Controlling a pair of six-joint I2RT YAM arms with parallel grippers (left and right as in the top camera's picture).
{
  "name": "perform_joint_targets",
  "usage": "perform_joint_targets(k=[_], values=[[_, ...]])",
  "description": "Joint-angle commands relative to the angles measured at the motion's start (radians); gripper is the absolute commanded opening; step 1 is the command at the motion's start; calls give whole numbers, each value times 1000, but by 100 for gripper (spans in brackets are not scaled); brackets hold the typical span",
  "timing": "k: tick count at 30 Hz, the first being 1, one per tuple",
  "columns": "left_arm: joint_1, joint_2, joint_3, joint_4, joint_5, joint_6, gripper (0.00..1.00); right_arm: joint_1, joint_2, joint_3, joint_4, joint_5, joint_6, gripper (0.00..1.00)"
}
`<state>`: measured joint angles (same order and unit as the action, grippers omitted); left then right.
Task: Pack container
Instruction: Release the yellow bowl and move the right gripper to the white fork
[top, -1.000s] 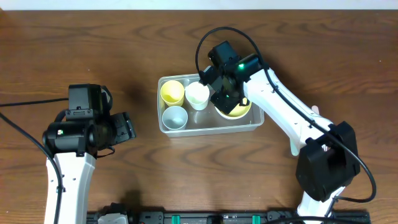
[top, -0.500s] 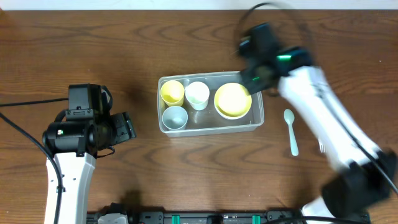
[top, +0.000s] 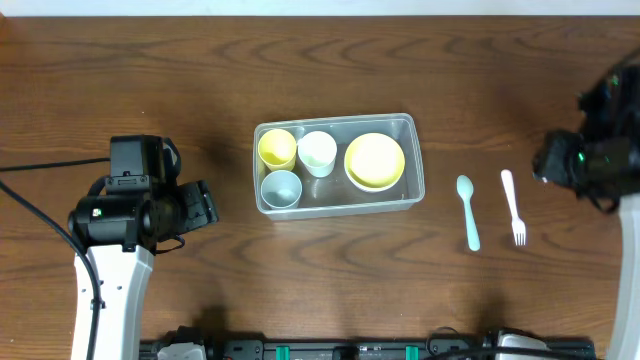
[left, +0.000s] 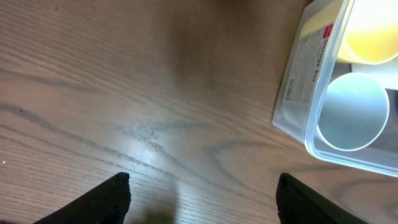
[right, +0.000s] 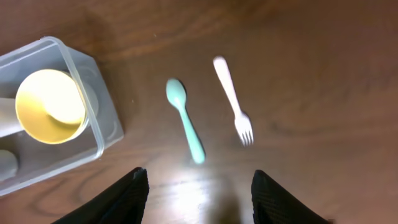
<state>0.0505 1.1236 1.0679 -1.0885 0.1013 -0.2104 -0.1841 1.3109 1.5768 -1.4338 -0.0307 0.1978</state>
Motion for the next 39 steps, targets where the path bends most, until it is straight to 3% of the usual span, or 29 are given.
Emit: perform_joint_targets(k=[1,4,8,10,11,20,24,28,34,39], values=[[3,-7,8,-2,-11,-2,75,-8,-129,-87,-33,-33,101,56],[3,-7,8,-2,-12,-1,75,-8,-246,-220,-56,-59,166,59],[3,-7,8,-2,-11,-1,75,-8,-376,-444,-41,-247,174,69],[3,-7,8,-2,-11,-2,75,-8,-409,-542,-8,-282,196,84],[3,-7,8,-2,-11,-2,75,-10,-416,-582,21,-278,201,99],[3,-7,8,-6,-11,-2,75,-95,-328,-679,378,-107,210,99],[3,-7,8,-5,-11,-2,75,-146,-237,-679,498,-70,27,98],[3,-7,8,0,-11,-2,75,-168,-95,-679,503,-69,-211,99],[3,-7,8,4,-11,-2,76,-170,114,-678,527,18,-217,99],[3,-7,8,2,-11,-2,76,-170,183,-678,558,83,-266,99]])
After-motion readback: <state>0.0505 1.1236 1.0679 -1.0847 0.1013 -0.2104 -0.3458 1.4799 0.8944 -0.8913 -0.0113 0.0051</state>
